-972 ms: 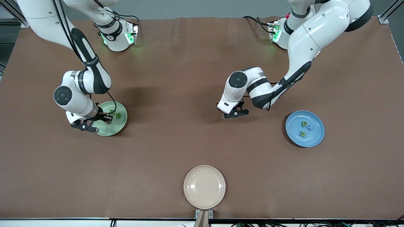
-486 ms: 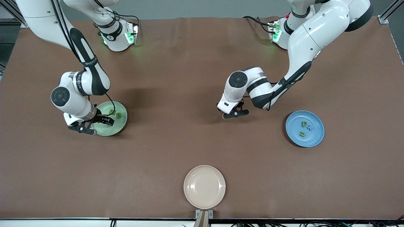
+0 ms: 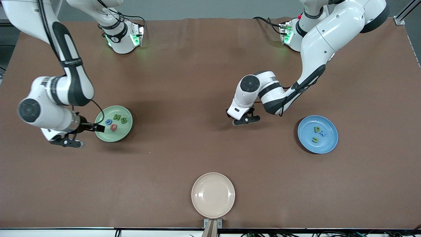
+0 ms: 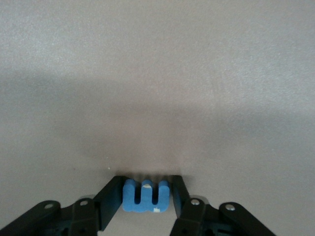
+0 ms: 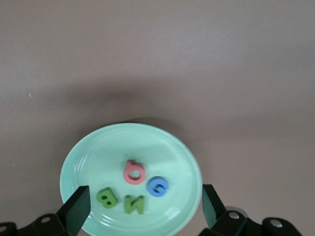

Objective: Sort upper and lower case letters into plates
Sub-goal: 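Carry the m to the blue plate while the right arm returns to rest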

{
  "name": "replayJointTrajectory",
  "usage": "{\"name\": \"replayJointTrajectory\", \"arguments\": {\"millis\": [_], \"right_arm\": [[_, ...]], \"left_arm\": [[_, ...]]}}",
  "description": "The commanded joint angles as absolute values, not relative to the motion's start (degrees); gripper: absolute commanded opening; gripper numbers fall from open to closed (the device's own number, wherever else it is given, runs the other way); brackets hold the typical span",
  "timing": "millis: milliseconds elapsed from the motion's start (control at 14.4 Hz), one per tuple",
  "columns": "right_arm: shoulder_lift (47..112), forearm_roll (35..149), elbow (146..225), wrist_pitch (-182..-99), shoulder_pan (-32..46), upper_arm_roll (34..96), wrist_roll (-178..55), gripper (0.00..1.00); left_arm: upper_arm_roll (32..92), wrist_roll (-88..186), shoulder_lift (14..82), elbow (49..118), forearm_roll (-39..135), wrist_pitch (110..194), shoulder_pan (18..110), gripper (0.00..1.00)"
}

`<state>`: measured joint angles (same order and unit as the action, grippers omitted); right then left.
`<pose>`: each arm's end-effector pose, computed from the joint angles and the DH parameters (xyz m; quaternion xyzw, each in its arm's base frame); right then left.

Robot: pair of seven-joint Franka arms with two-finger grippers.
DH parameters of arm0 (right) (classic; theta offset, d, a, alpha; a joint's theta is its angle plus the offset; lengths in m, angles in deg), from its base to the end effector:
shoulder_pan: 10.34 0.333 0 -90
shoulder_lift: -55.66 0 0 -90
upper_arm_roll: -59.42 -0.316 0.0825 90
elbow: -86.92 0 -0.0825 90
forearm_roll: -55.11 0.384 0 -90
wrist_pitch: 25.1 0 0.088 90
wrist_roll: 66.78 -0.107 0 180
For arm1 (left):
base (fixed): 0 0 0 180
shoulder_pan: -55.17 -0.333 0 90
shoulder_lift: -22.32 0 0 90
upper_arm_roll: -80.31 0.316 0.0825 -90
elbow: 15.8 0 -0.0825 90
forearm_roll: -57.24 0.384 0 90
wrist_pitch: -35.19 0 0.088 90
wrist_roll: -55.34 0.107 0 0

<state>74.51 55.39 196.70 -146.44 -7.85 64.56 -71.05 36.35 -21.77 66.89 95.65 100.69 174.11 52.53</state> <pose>0.6049 -0.0254 0.3136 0.9961 -0.0601 -0.0627 0.0135 0.4662 -0.3920 0.1714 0.9959 0.0884 -0.0065 0.0201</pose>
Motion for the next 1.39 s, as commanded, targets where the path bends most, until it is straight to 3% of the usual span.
{"name": "replayJointTrajectory", "arguments": {"millis": [0, 208, 555, 902, 1111, 1319], "right_arm": [[70.61, 52.91, 193.98, -139.39, -10.6, 63.9, -66.61, 1.0], [67.18, 52.47, 189.07, -128.15, -11.49, 63.9, -66.43, 1.0], [67.44, 52.47, 173.6, -111.69, -12.37, 63.81, -66.34, 1.0], [67.61, 53.7, 169.36, -110.7, -15.6, 63.73, -59.84, 1.0], [67.61, 53.44, 167.43, -110.7, -16.05, 63.64, -59.92, 1.0], [67.7, 53.43, 166.55, -111.06, -16.06, 63.64, -60.54, 1.0]], "left_arm": [[38.65, -22.09, 66.97, 95.47, 102.6, 175.72, 53.86, 0.43], [38.65, -22.18, 66.97, 95.55, 102.6, 175.72, 54.21, 0.39], [38.57, -21.91, 66.0, 95.55, 102.51, 174.76, 53.51, 0.24], [36.12, -17.88, 59.07, 95.46, 100.58, 169.31, 48.52, 0.22], [25.07, -10.69, 58.7, 95.99, 100.4, 165.55, 33.17, 0.22], [19.42, -2.6, 58.7, 98.09, 100.49, 162.54, 21.73, 0.22]]}}
